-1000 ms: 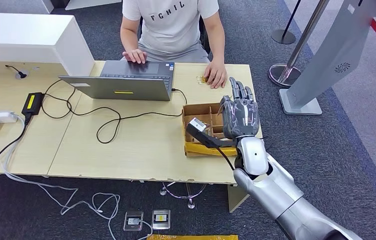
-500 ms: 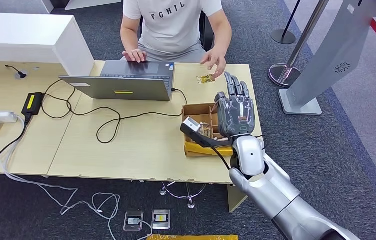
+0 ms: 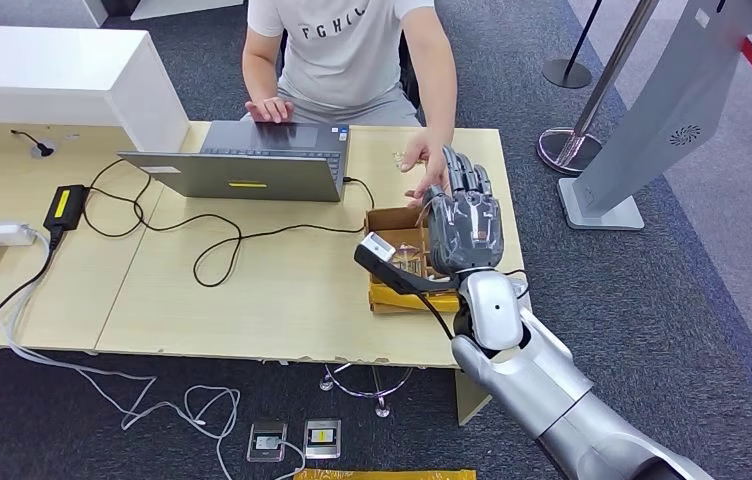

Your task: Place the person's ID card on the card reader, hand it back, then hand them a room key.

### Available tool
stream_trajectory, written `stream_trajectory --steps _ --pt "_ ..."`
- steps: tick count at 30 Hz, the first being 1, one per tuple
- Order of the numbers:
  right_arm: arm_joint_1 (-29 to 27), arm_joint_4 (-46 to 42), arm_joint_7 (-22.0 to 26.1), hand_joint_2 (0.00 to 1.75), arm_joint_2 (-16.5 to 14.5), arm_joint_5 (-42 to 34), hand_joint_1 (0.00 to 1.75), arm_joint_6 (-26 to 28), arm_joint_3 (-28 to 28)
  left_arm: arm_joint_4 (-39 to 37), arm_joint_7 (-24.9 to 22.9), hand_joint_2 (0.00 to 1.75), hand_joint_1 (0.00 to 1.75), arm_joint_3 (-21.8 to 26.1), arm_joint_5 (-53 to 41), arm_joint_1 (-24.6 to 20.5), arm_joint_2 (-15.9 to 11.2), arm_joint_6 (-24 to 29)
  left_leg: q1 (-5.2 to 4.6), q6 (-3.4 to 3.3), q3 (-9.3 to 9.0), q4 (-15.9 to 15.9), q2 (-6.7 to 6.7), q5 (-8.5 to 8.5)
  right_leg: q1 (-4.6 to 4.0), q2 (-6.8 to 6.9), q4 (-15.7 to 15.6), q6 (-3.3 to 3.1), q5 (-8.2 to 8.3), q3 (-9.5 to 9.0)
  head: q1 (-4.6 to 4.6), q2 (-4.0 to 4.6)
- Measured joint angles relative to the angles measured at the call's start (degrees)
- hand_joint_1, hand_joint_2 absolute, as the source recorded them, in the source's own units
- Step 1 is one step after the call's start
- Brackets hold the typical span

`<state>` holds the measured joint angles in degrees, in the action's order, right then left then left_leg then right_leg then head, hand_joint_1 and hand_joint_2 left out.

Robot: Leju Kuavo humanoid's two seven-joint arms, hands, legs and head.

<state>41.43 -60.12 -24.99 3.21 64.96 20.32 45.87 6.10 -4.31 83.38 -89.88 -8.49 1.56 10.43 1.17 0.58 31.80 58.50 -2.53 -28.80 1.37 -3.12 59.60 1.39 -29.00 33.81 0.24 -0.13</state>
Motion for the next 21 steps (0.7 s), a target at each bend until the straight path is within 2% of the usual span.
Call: stream_trajectory --steps 10,11,14,15,20,21 --pt "-0.01 1.19 -0.33 1.75 0.0 0.34 1.75 -0.26 -0.05 0.0 0.0 0.0 0.0 0.0 -0.04 0.01 -0.05 -0.23 0.0 0.0 0.0 0.0 0.0 0.0 0.0 0.0 0.0 0.0 0.0 0.0 0.0 -0.01" --pt "-0.01 1.29 -0.36 1.75 0.0 0.46 1.44 -0.33 -0.05 0.0 0.0 0.0 0.0 0.0 -0.04 0.01 -0.05 -0.27 0.0 0.0 0.0 0.0 0.0 0.0 0.0 0.0 0.0 0.0 0.0 0.01 0.0 -0.01" --pt "-0.02 1.53 -0.61 1.75 0.0 1.1 0.13 -0.85 -0.03 0.0 0.0 0.0 0.0 0.0 -0.04 0.01 -0.05 -0.36 0.0 0.0 0.0 0.0 0.0 0.0 0.0 0.0 0.0 0.0 0.0 0.01 0.0 0.0" --pt "-0.02 1.57 -0.69 1.75 0.0 1.25 0.0 -0.98 -0.02 0.0 0.0 0.0 0.0 0.0 -0.04 0.01 -0.05 -0.37 0.0 0.0 0.0 0.0 0.0 0.0 0.0 0.0 0.0 0.0 0.0 0.0 0.0 0.0" --pt "-0.03 1.67 -0.78 1.75 -0.01 1.66 0.0 -1.02 -0.01 0.0 -0.01 0.0 0.0 0.0 -0.04 0.01 -0.05 -0.45 0.0 0.0 0.0 0.0 0.0 0.0 0.0 0.0 0.0 0.0 0.0 0.0 0.01 0.0" --pt "-0.06 1.72 -0.57 1.31 -0.01 2.28 0.0 -0.53 -0.01 0.0 -0.05 0.0 0.0 0.0 -0.05 0.01 -0.05 -0.51 0.0 0.0 0.0 0.0 0.0 0.0 0.0 0.0 0.0 0.0 0.0 0.0 0.01 -0.01"
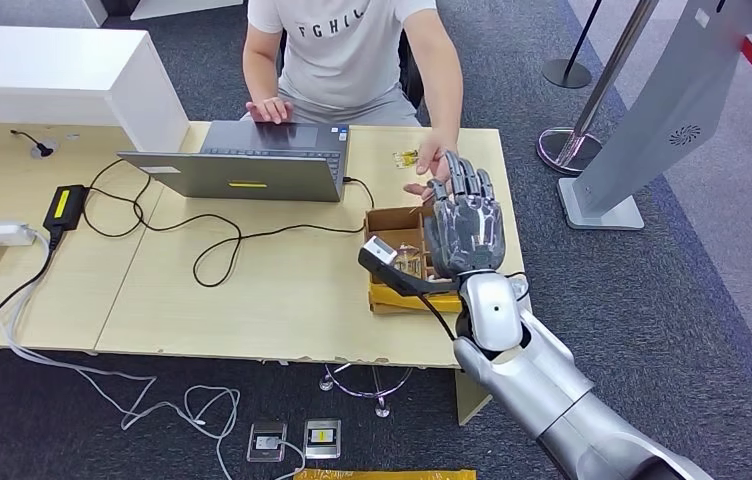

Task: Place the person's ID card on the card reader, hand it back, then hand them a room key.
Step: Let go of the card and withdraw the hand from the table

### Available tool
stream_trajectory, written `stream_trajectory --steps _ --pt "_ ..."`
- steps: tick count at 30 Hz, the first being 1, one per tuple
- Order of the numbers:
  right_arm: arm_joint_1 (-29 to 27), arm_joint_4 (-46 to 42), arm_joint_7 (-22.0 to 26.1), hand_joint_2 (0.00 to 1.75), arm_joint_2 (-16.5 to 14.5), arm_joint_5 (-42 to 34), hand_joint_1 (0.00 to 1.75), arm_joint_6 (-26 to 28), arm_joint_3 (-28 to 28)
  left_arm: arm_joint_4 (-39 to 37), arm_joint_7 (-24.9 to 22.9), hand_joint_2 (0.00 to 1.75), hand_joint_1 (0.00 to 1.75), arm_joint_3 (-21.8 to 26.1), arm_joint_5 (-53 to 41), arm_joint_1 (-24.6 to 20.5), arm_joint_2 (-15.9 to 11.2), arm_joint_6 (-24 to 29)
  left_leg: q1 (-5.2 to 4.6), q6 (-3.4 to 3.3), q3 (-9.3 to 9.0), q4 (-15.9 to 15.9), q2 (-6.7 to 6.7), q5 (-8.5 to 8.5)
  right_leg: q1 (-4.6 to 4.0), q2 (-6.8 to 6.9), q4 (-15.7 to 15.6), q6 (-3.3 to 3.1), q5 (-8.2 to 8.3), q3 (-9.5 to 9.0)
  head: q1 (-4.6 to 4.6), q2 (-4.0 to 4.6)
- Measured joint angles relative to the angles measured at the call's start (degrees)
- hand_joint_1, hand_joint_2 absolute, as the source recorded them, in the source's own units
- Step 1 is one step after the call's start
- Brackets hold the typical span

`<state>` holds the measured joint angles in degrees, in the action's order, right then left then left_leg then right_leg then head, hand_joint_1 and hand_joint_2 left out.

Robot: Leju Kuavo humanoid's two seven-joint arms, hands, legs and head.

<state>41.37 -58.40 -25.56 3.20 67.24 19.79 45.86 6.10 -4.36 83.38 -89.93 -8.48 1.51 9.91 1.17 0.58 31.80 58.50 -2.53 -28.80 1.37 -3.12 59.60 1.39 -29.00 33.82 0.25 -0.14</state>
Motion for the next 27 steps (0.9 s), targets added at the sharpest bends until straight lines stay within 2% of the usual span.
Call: stream_trajectory --steps 3,14,21,25,27 --pt "-0.09 0.09 1.13 0.0 -0.03 1.98 0.0 1.72 0.02 0.0 -0.21 0.0 0.0 0.0 -0.01 0.0 0.0 -0.12 0.0 0.0 0.0 0.0 0.0 0.0 0.0 0.0 0.0 0.0 0.0 0.0 0.0 0.0" --pt "-0.1 0.13 2.91 0.0 -0.44 0.65 0.0 2.0 -0.1 0.0 -0.37 0.0 0.0 0.0 0.01 0.01 -0.02 -0.32 0.0 0.0 -0.01 0.0 0.0 0.0 0.0 0.0 0.0 0.0 0.0 0.0 -0.01 0.01" --pt "0.28 0.13 5.88 0.0 0.49 -12.16 0.0 6.67 -3.88 0.0 -1.59 0.0 0.0 0.02 0.15 0.09 -0.02 -1.84 -0.01 0.0 -0.02 0.01 0.0 0.0 0.01 0.0 0.0 0.0 0.0 0.0 0.01 0.01" --pt "1.62 0.13 4.47 0.0 2.96 -18.66 0.0 7.03 -7.22 0.0 -1.74 0.0 0.0 0.04 0.04 0.17 -0.03 -2.22 -0.03 0.0 -0.04 0.03 0.0 0.0 0.03 0.0 -0.01 0.01 0.0 0.0 -0.01 0.01" --pt "2.68 0.12 3.02 0.0 4.99 -25.01 0.0 7.31 -9.23 0.0 -1.89 0.0 0.0 0.04 0.02 0.23 -0.05 -2.33 -0.06 -0.01 -0.04 0.04 -0.01 0.0 0.05 0.01 -0.01 0.01 0.01 0.0 0.01 0.01"
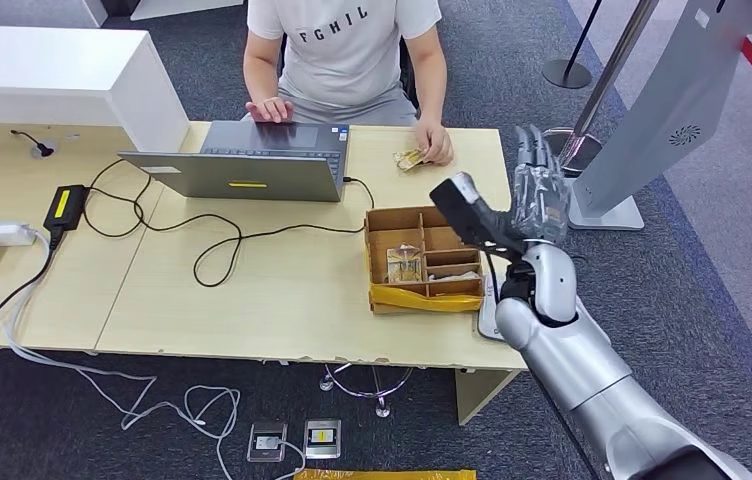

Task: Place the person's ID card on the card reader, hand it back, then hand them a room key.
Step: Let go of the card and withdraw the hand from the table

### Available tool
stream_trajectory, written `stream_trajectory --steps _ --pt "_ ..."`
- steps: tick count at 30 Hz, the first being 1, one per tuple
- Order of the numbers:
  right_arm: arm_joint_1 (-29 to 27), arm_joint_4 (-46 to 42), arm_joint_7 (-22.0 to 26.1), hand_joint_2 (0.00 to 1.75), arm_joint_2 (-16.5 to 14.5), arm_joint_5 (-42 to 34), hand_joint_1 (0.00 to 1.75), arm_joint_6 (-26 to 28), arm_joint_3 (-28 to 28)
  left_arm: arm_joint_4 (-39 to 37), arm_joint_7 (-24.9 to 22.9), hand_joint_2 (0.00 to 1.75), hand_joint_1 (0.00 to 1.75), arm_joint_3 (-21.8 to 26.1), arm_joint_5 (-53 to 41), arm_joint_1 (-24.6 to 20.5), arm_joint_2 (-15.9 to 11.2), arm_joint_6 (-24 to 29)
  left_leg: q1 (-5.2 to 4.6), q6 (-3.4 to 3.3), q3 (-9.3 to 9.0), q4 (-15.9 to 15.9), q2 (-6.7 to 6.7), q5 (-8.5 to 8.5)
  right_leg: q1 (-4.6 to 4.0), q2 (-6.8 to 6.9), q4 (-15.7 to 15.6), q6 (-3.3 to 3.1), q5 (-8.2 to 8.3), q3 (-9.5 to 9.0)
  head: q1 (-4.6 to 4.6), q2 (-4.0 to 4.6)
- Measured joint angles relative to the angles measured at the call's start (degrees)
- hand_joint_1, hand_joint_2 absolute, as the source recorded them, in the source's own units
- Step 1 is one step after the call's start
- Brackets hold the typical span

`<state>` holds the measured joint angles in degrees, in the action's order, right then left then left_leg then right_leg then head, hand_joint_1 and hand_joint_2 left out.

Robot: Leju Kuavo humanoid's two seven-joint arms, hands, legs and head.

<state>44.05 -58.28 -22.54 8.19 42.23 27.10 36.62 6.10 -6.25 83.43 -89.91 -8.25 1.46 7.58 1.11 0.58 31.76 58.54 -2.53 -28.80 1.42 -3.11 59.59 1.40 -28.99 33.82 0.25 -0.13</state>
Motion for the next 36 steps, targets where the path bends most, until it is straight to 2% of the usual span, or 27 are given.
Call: stream_trajectory --steps 4,7,10,15,21,25,29,31,33,36 --pt "2.13 0.1 -2.26 0.0 4.87 -19.4 0.0 2.56 -4.44 0.0 -1.11 0.0 0.0 -0.02 -0.03 0.15 -0.07 -0.88 -0.03 -0.02 0.0 0.02 -0.04 0.01 0.03 0.02 -0.01 0.0 0.0 0.0 0.0 0.0" --pt "2.73 0.22 -4.53 0.0 9.46 -28.16 0.0 2.6 -5.72 0.0 -1.27 0.0 0.0 -0.02 -0.03 0.22 -0.17 -1.24 -0.05 -0.04 0.03 0.02 -0.04 -0.01 0.04 0.03 -0.02 0.01 0.0 0.01 0.0 0.0" --pt "2.71 0.28 -6.47 0.0 13.53 -30.96 0.0 2.43 -6.32 0.0 -1.27 0.0 0.0 -0.02 -0.03 0.25 -0.21 -1.38 -0.05 -0.04 0.06 0.02 -0.05 -0.02 0.05 0.01 -0.02 0.0 0.0 0.03 0.01 0.0" --pt "1.63 0.36 -13.44 0.0 19.37 -35.36 0.0 1.51 -6.5 0.0 -1.07 0.0 0.0 -0.01 -0.03 0.2 -0.21 -1.8 -0.04 -0.04 0.02 0.02 -0.15 -0.02 0.03 0.07 -0.04 0.0 -0.01 0.05 0.02 0.0" --pt "-5.78 0.79 -15.62 0.0 28.62 -40.21 0.0 -0.09 -7.67 0.0 -0.47 0.0 0.0 -0.01 -0.03 0.31 -0.21 -2.28 -0.07 -0.09 0.07 0.02 -0.29 -0.07 0.06 0.21 -0.09 0.02 -0.02 0.01 0.03 0.0" --pt "-13.94 2.85 -9.24 0.0 33.31 -44.35 0.0 -2.81 -9.4 0.0 0.52 0.0 0.0 -0.02 -0.03 0.27 -0.21 -2.44 -0.05 -0.14 0.09 0.02 -0.42 -0.11 0.04 0.4 -0.14 0.05 -0.1 -0.08 0.02 0.0" --pt "-21.18 7.33 -1.66 0.0 34.5 -47.28 0.0 -3.17 -10.8 0.0 1.83 0.0 0.0 -0.01 0.16 0.22 -0.21 -2.07 -0.01 -0.1 0.07 0.0 -0.39 -0.15 0.0 0.35 -0.14 0.04 -0.13 -0.06 0.04 0.0" --pt "-25.0 10.38 3.9 0.0 34.01 -50.75 0.0 -2.56 -11.75 0.0 3.28 0.0 0.0 -0.01 0.34 0.19 -0.17 -1.57 0.04 -0.09 0.07 0.0 -0.44 -0.16 -0.05 0.43 -0.14 0.02 -0.16 -0.1 0.01 0.0" --pt "-28.77 14.0 11.41 0.0 32.64 -56.25 0.0 -1.57 -12.95 0.0 4.75 0.0 0.0 -0.01 0.87 0.22 -0.1 -0.98 0.06 -0.08 0.1 -0.01 -0.52 -0.16 -0.06 0.52 -0.14 0.0 -0.18 -0.12 0.02 0.0" --pt "-33.75 20.37 24.18 0.0 28.66 -68.19 0.0 0.22 -16.27 0.0 7.36 0.0 0.0 0.27 3.74 0.22 0.19 -0.13 0.1 -0.04 0.1 -0.02 -0.52 -0.19 -0.11 0.54 -0.14 -0.07 -0.23 -0.1 0.02 0.0"
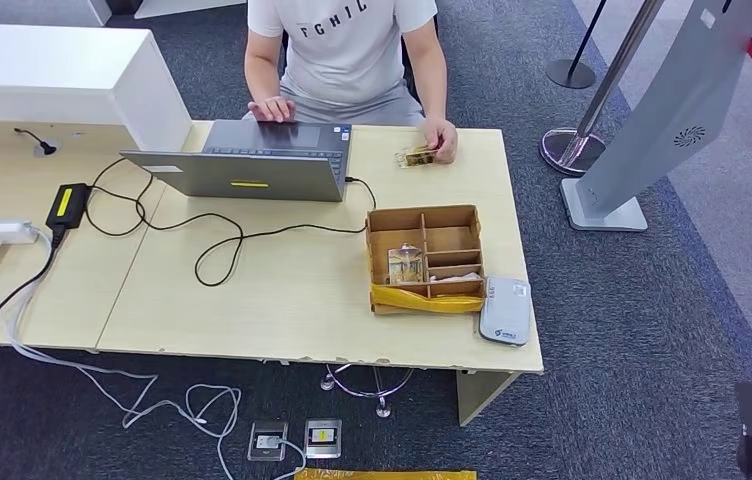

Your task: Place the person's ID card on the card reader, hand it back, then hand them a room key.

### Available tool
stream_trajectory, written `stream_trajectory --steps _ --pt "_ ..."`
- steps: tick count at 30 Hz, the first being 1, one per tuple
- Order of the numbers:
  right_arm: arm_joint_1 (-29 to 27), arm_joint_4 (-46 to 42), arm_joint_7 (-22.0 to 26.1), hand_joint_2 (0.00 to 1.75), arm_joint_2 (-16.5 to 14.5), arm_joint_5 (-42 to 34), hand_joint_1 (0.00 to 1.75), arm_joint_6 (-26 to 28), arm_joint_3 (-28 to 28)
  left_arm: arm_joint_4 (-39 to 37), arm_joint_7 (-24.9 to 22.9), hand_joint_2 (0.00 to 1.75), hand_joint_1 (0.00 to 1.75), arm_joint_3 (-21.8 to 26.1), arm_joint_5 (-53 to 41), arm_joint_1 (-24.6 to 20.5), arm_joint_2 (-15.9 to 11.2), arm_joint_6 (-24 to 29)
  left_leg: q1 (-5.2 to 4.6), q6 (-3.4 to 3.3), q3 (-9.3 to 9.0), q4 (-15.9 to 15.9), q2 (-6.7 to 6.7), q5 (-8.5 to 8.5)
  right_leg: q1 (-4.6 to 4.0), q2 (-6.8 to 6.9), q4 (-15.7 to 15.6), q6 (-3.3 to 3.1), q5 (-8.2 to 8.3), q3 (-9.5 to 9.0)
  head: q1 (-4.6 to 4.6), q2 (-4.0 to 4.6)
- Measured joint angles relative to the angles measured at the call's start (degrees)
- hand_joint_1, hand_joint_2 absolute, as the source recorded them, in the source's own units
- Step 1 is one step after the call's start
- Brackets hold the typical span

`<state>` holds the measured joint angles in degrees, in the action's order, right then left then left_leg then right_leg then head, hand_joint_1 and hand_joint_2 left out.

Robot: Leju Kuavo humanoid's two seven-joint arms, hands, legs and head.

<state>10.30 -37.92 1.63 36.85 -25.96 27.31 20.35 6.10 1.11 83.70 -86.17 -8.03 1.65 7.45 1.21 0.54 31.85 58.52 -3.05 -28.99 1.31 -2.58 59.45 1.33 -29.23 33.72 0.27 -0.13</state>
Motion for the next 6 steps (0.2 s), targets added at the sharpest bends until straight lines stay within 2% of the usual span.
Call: stream_trajectory --steps 3,6 --pt "-3.81 6.19 7.04 0.0 -5.27 -6.44 0.0 1.71 -3.83 0.0 1.87 0.0 0.0 0.83 2.21 -0.04 0.25 0.22 0.05 0.04 -0.01 -0.01 0.05 -0.03 -0.05 -0.09 0.01 -0.06 -0.04 0.0 0.01 0.0" --pt "-5.48 10.22 7.97 0.0 -9.09 -8.2 0.0 2.54 -6.47 0.0 2.75 0.0 0.0 1.45 2.95 -0.07 0.3 0.2 0.05 0.06 -0.06 -0.02 0.23 -0.04 -0.05 -0.32 0.02 -0.06 -0.04 0.03 0.04 0.0"
